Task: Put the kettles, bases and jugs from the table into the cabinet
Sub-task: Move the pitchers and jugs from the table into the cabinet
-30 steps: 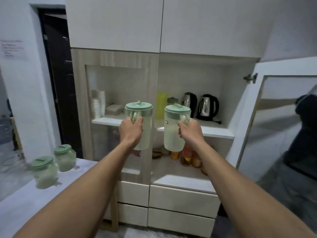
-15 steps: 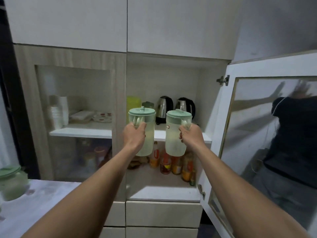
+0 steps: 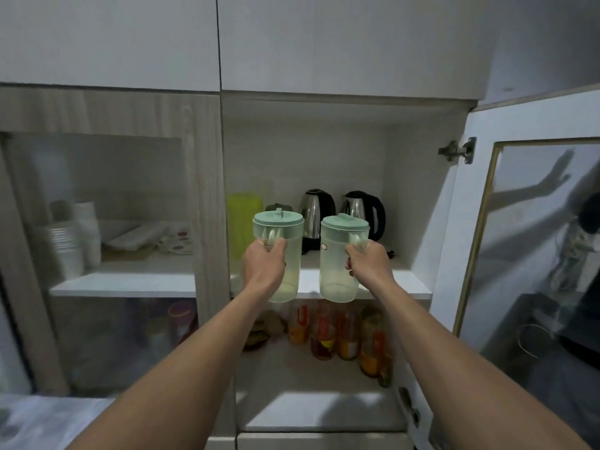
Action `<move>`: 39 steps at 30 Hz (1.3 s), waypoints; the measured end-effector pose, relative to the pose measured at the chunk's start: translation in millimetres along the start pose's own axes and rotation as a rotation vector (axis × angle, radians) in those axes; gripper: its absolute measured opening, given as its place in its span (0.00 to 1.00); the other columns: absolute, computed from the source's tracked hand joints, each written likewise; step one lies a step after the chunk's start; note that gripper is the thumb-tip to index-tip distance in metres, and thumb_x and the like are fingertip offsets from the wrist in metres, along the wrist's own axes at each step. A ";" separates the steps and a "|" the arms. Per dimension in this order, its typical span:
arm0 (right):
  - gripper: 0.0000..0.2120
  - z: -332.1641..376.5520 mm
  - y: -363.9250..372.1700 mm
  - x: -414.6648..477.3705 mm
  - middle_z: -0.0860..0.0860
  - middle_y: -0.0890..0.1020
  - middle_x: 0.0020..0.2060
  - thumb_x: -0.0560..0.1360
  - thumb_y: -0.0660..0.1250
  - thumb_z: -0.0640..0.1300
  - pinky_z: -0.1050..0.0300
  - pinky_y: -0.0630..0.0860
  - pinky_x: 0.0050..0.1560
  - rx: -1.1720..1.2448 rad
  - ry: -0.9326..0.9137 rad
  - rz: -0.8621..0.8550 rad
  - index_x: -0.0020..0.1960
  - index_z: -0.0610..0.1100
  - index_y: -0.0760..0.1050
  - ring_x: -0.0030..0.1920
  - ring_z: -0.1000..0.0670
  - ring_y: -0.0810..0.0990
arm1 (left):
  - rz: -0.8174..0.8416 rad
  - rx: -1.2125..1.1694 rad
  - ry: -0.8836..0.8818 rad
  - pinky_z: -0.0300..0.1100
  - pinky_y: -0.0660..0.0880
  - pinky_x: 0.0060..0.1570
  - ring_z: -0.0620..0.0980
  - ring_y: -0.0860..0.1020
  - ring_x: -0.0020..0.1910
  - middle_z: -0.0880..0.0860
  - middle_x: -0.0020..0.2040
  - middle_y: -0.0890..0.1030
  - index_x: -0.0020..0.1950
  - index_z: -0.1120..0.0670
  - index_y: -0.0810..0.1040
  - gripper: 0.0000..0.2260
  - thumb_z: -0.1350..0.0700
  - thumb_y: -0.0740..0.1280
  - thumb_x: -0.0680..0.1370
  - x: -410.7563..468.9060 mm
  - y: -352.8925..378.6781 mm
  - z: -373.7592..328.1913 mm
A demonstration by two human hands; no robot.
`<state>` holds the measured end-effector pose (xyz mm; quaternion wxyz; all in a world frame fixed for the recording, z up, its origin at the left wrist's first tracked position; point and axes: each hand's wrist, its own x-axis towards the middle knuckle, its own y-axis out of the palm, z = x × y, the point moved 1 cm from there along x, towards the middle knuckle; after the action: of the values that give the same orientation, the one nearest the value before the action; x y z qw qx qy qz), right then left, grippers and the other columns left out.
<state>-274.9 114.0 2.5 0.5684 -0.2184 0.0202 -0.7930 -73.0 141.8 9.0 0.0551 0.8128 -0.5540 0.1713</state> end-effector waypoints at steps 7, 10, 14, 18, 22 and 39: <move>0.09 -31.3 39.8 82.7 0.49 0.78 0.32 0.80 0.64 0.41 0.52 0.75 0.38 0.027 -0.007 0.049 0.41 0.43 0.75 0.33 0.50 0.79 | -0.050 0.033 -0.036 0.43 0.69 0.32 0.50 0.74 0.32 0.55 0.36 0.79 0.43 0.61 0.79 0.13 0.52 0.64 0.78 71.8 37.8 33.9; 0.11 -46.7 57.7 116.5 0.49 0.78 0.30 0.81 0.64 0.41 0.54 0.74 0.37 0.019 -0.010 0.076 0.39 0.44 0.74 0.32 0.50 0.78 | -0.076 0.045 -0.051 0.42 0.68 0.30 0.50 0.73 0.31 0.54 0.34 0.78 0.40 0.59 0.78 0.11 0.54 0.64 0.79 101.7 56.0 54.2; 0.12 -65.0 82.5 169.1 0.49 0.78 0.30 0.79 0.65 0.41 0.54 0.73 0.37 0.015 -0.012 0.092 0.36 0.46 0.73 0.31 0.49 0.77 | -0.134 0.054 -0.088 0.44 0.71 0.33 0.52 0.75 0.32 0.55 0.35 0.79 0.40 0.58 0.78 0.12 0.52 0.65 0.79 149.0 82.1 80.2; 0.09 -83.0 101.7 209.6 0.46 0.81 0.32 0.77 0.66 0.43 0.56 0.73 0.35 -0.005 0.003 0.094 0.38 0.44 0.75 0.31 0.47 0.78 | -0.158 0.081 -0.105 0.46 0.74 0.35 0.54 0.77 0.34 0.57 0.36 0.81 0.42 0.59 0.79 0.12 0.51 0.66 0.78 180.4 106.8 103.2; 0.11 -98.8 118.0 237.6 0.44 0.81 0.32 0.76 0.66 0.44 0.56 0.71 0.34 -0.026 0.015 0.133 0.38 0.39 0.78 0.33 0.45 0.80 | -0.196 0.111 -0.102 0.50 0.77 0.37 0.58 0.79 0.35 0.58 0.37 0.82 0.41 0.57 0.77 0.10 0.51 0.65 0.77 200.1 119.9 120.7; 0.10 -125.2 152.4 292.6 0.36 0.84 0.44 0.77 0.70 0.46 0.52 0.75 0.43 -0.100 0.009 0.154 0.43 0.40 0.76 0.46 0.37 0.84 | -0.224 0.210 -0.149 0.49 0.75 0.39 0.59 0.79 0.39 0.60 0.39 0.81 0.43 0.59 0.77 0.12 0.50 0.65 0.78 254.2 144.1 147.8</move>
<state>-260.8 -233.2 -58.7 0.6158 -0.2407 0.0790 -0.7460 -90.2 -178.4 -57.4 -0.0527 0.8811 -0.4416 0.1606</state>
